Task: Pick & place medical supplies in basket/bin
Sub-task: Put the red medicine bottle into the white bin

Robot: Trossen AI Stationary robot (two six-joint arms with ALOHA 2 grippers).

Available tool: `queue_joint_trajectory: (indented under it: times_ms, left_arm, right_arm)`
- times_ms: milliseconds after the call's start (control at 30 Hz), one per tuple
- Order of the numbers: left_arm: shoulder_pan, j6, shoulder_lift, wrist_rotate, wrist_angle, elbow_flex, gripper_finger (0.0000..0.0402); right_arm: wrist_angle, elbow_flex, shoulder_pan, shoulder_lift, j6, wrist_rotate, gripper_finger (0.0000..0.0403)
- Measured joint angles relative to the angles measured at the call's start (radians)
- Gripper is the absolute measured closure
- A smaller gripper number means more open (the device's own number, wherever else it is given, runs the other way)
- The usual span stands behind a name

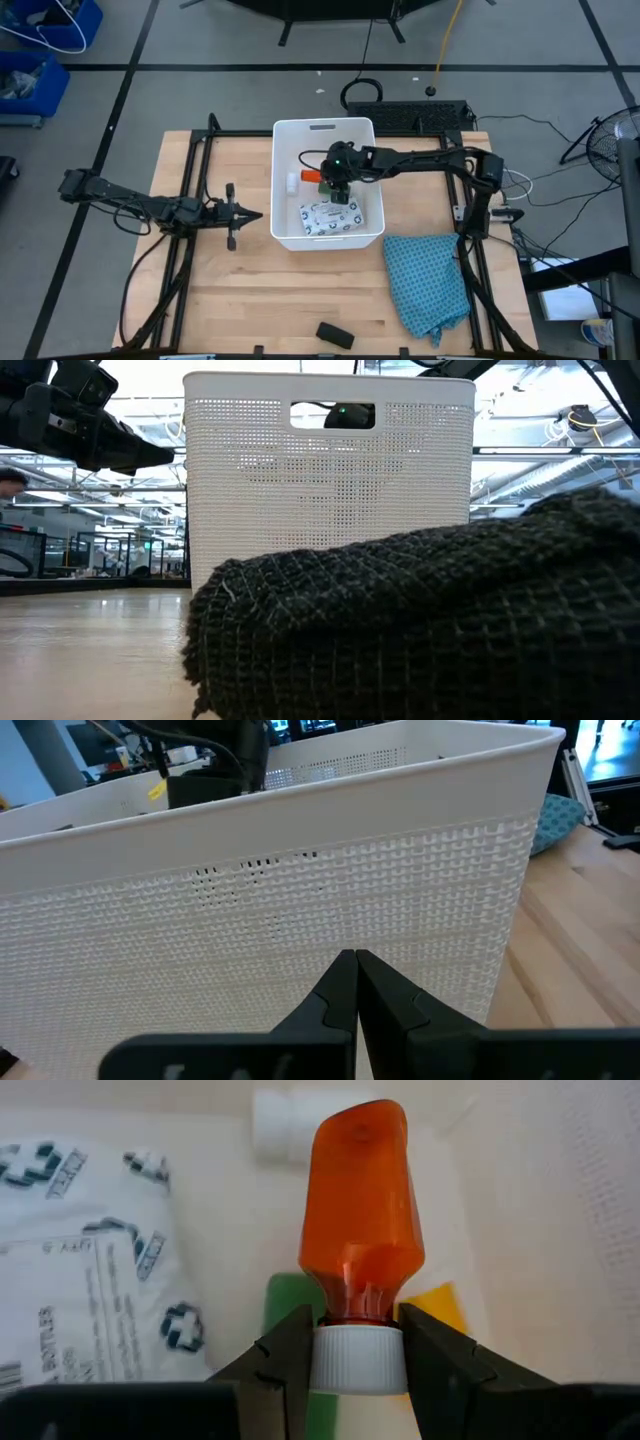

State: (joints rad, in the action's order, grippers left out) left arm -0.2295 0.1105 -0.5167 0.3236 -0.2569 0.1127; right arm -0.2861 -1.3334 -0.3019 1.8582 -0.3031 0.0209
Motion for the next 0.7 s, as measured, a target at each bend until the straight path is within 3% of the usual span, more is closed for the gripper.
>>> queue_joint_trajectory:
  times_ms: [200,567,700]
  left_arm:
    - [0.0,-0.001,0.0,0.0,0.0,0.0,0.0392]
    - [0.0,-0.002,0.0,-0.001,0.0,0.0,0.0392]
    - [0.0,-0.002,0.0,-0.001,-0.001,0.0,0.0392]
  right_arm:
    - [-0.029,-0.004,0.0,0.036,0.009,-0.077,0.0288]
    - [-0.047,0.001,0.0,-0.001,0.01,-0.076,0.0287]
    - [-0.076,-0.064,-0.001,-0.045,0.008,-0.071,0.0288]
